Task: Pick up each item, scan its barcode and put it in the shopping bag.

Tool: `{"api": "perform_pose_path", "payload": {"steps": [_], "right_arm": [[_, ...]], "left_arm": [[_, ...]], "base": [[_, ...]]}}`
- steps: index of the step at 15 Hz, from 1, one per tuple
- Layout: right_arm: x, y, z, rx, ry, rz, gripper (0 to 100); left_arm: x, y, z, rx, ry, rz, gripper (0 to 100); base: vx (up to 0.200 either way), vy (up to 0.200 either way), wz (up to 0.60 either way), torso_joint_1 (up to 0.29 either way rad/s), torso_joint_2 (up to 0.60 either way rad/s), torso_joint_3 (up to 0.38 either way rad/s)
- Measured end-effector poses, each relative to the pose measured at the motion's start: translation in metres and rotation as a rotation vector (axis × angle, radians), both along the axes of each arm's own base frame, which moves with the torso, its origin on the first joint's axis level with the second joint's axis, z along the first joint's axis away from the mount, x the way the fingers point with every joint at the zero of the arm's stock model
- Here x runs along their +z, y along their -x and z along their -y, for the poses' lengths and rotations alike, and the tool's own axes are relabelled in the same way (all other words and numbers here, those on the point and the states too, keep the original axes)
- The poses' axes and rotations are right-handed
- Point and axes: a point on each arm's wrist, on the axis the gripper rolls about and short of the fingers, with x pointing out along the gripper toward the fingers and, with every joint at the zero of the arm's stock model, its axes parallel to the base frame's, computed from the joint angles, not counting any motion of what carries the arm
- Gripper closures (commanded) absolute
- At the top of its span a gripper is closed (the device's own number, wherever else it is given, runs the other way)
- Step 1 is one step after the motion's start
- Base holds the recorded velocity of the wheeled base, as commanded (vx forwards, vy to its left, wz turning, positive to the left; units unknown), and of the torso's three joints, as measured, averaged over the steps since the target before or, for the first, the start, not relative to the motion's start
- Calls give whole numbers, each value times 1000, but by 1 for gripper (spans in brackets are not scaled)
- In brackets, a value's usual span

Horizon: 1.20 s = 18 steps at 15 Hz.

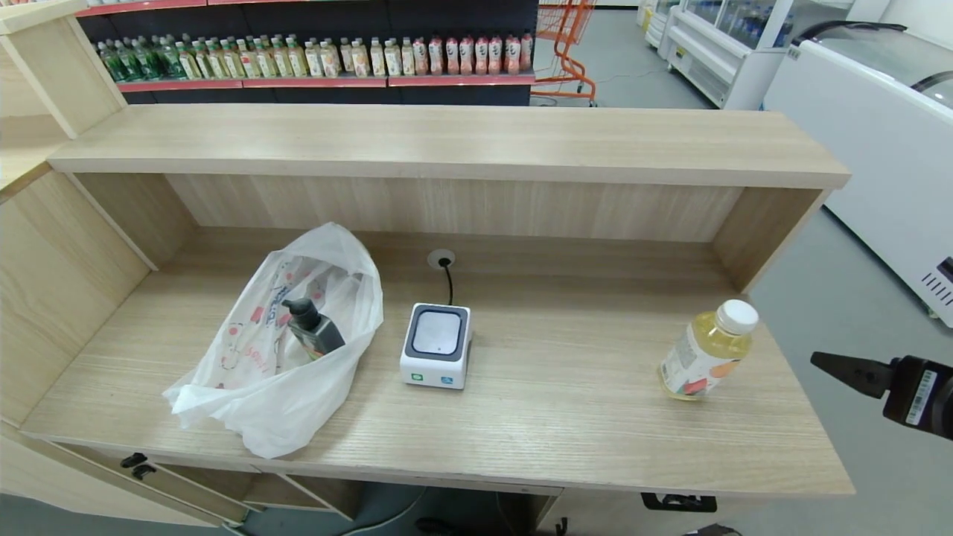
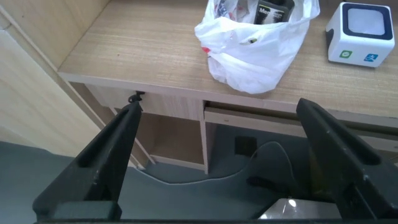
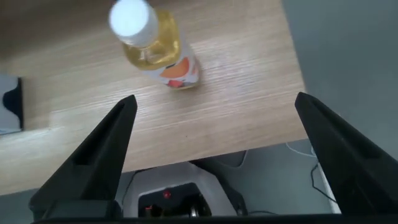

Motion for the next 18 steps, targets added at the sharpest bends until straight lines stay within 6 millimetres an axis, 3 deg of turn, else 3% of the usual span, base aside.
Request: {"api": "perform_pose_path", "payload": {"steps": [6,12,18], "right_arm": [[-16,-36,5,-59,10,-50,0],[-38,-73,-25,77,12,-27,0],[-61,-103,-48,86,27,28,0]], "left_arm": [[0,0,0,1,-1,0,0],[0,0,0,1,-1,0,0],[0,0,0,1,-1,0,0]], "base": [[0,0,0,0,0,0],[0,0,0,0,0,0],[0,0,0,0,0,0]]}}
